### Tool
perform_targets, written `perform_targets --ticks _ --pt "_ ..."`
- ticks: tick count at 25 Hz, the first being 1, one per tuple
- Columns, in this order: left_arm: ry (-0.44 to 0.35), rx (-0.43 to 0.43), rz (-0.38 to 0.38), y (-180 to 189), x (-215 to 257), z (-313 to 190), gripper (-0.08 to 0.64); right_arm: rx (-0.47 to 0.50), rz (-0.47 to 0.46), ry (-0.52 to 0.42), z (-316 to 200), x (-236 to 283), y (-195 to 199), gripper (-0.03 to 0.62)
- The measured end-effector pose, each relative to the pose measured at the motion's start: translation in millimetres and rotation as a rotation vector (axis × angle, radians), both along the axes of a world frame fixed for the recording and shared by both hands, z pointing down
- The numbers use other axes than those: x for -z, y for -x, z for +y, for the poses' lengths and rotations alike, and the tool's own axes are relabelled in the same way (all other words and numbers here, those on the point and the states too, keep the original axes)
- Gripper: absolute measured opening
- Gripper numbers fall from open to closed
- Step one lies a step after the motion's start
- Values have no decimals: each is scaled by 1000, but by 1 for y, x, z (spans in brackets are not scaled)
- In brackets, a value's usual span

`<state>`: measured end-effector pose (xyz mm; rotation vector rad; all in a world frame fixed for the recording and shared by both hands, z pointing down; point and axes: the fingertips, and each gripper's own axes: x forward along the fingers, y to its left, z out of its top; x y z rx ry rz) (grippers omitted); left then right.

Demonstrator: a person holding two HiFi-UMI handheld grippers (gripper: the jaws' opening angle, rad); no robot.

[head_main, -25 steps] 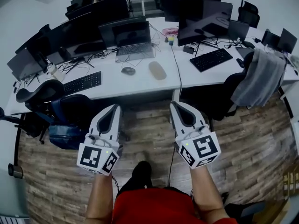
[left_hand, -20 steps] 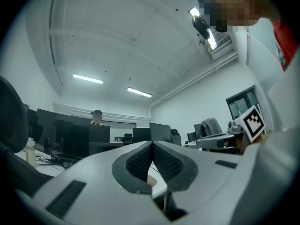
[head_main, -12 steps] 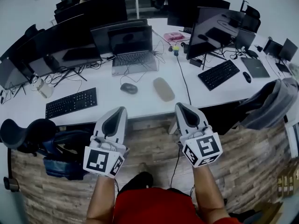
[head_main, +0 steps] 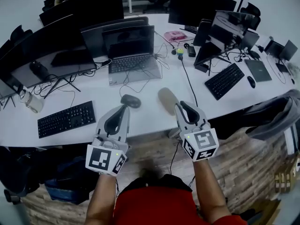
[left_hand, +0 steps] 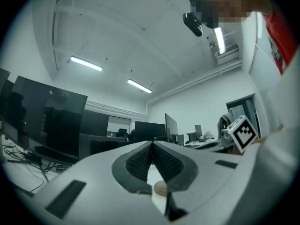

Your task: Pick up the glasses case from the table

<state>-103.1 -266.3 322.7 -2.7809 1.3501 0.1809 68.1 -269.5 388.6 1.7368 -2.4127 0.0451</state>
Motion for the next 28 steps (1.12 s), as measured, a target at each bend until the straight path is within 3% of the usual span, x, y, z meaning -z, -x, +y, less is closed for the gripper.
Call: perform_targets --ticks 17,28 --pt "75 91 1 -10 -38 -69 9 44 145 361 -103 -142 -16 362" --pt "115 159 -46 -2 -50 -66 9 77 193 549 -125 -215 -13 425"
